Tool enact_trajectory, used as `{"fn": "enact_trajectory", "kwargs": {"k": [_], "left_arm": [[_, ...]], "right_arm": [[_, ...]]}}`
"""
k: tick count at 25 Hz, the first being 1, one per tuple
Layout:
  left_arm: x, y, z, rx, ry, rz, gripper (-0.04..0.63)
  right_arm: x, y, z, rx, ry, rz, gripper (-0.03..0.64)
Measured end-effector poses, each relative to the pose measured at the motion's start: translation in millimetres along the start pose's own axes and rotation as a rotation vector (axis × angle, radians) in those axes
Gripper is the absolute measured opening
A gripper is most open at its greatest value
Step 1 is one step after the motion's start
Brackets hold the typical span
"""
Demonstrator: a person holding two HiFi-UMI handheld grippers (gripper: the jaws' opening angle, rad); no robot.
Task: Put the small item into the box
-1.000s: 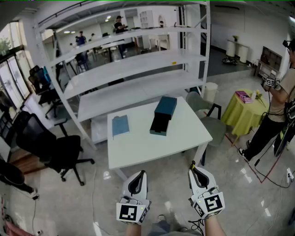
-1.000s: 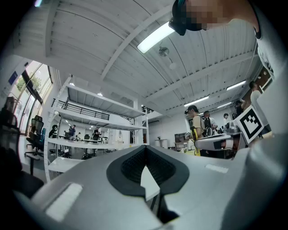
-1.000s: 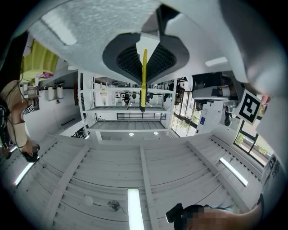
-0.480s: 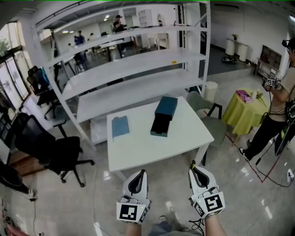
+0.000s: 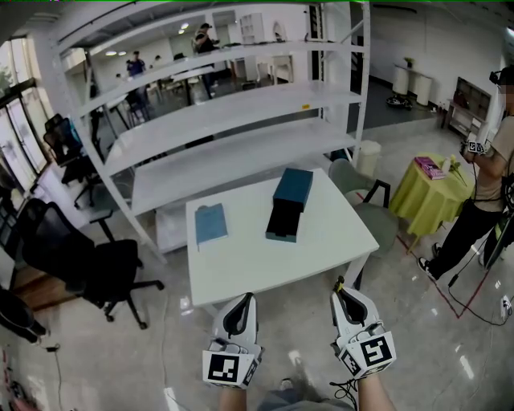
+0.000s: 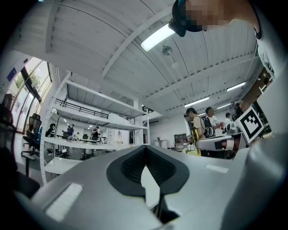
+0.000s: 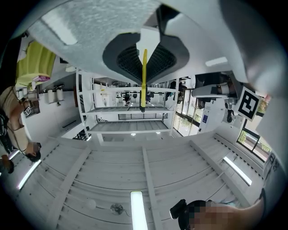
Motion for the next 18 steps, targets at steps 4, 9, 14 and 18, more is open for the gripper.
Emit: {"fn": "enact_trajectory", "kwargs": {"k": [4,9,14,18], "left_arm": [[-2,-14,9,-0.014,0.003,0.004,0.014],[-7,-26,18,-0.029,-0.001,0.000,0.014],[-11,-32,33,-0.043,-0.001,-0.011,0.014],[-13,-39,47,-0.039,-0.002,-0.016,0.014]], "right_arm": [[-1,-2,13,-0.017,0.006,0.003,0.028],[-4,-2,24,-0.036,0.006,0.007,0.028],[-8,5,36,-0.051,-0.008,0.004,0.028],[-7,12,52,-0.043,-0.008,-0.005,0.028]]}}
Point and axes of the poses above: the fingertips, and each gripper's own axes: z forward along the fingers, y to its right, x out of its top, the point moved 2 cm from there along -z, backward along the fingers, and after that the axes turned 2 degrees about -z, right-handed, at the moved point
